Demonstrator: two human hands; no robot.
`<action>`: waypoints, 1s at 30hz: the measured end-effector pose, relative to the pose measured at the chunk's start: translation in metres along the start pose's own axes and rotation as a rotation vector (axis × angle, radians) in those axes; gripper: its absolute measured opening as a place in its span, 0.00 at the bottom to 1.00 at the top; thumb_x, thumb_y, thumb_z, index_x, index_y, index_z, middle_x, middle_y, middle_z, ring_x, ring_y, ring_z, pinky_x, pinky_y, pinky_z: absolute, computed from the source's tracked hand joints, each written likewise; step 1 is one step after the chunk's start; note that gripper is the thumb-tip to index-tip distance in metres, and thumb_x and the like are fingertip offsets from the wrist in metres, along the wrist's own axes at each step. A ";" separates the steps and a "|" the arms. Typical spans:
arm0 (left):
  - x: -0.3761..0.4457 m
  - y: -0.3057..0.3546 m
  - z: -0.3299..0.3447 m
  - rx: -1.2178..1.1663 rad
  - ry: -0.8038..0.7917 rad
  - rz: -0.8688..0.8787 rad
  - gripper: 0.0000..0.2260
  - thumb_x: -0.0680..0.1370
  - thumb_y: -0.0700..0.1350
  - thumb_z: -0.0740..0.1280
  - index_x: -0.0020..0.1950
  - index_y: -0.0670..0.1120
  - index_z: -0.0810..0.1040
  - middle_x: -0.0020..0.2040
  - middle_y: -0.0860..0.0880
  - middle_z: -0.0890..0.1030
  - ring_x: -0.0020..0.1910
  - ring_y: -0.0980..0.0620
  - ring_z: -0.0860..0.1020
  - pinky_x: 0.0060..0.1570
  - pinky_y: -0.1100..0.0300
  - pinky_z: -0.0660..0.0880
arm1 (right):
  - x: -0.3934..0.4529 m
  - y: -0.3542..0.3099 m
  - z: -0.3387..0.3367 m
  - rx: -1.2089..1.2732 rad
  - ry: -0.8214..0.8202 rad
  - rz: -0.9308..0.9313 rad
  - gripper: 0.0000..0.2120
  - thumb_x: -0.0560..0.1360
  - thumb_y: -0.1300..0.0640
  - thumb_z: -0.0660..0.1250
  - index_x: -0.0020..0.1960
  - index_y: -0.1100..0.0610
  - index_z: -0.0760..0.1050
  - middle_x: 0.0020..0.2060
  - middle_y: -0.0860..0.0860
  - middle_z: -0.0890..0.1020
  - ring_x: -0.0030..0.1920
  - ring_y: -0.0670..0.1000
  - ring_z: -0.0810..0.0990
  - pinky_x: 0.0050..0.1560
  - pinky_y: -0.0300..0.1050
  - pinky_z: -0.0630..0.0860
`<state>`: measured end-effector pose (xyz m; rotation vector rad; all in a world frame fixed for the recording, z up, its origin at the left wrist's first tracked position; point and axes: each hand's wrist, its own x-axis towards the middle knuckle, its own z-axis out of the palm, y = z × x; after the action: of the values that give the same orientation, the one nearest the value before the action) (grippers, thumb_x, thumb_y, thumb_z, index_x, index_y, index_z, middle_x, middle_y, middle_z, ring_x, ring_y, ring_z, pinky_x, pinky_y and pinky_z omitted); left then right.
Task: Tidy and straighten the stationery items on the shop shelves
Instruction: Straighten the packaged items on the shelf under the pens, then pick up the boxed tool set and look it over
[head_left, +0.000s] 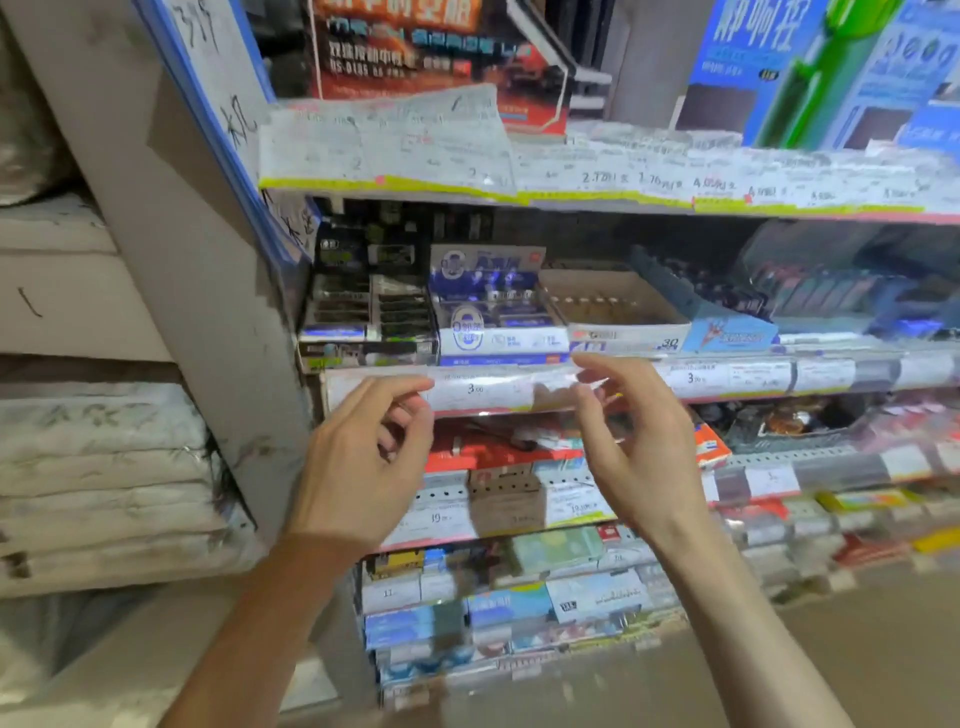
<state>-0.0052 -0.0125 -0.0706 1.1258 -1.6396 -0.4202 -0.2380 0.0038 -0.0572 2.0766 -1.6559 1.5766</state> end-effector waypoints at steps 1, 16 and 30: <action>-0.007 -0.003 0.007 -0.036 -0.012 -0.022 0.10 0.79 0.42 0.66 0.54 0.58 0.78 0.45 0.56 0.79 0.41 0.53 0.77 0.39 0.61 0.74 | -0.011 0.002 0.000 0.019 -0.004 0.036 0.09 0.79 0.60 0.67 0.58 0.56 0.79 0.47 0.47 0.80 0.44 0.49 0.79 0.46 0.47 0.77; -0.084 -0.002 0.109 -0.114 -0.070 -0.334 0.10 0.78 0.40 0.67 0.50 0.56 0.80 0.37 0.56 0.78 0.34 0.53 0.75 0.35 0.62 0.72 | -0.098 0.078 -0.025 0.110 -0.216 0.371 0.07 0.80 0.57 0.66 0.55 0.51 0.80 0.47 0.40 0.81 0.42 0.44 0.80 0.45 0.39 0.76; -0.064 0.040 0.193 0.080 0.074 -0.560 0.13 0.77 0.44 0.57 0.57 0.48 0.77 0.45 0.50 0.82 0.39 0.56 0.78 0.37 0.68 0.75 | -0.054 0.182 -0.056 0.198 -0.407 0.391 0.07 0.79 0.56 0.64 0.53 0.51 0.80 0.42 0.44 0.83 0.44 0.47 0.81 0.45 0.47 0.78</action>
<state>-0.1942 0.0111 -0.1508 1.6425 -1.2680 -0.6633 -0.4056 -0.0036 -0.1621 2.4170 -2.2424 1.5397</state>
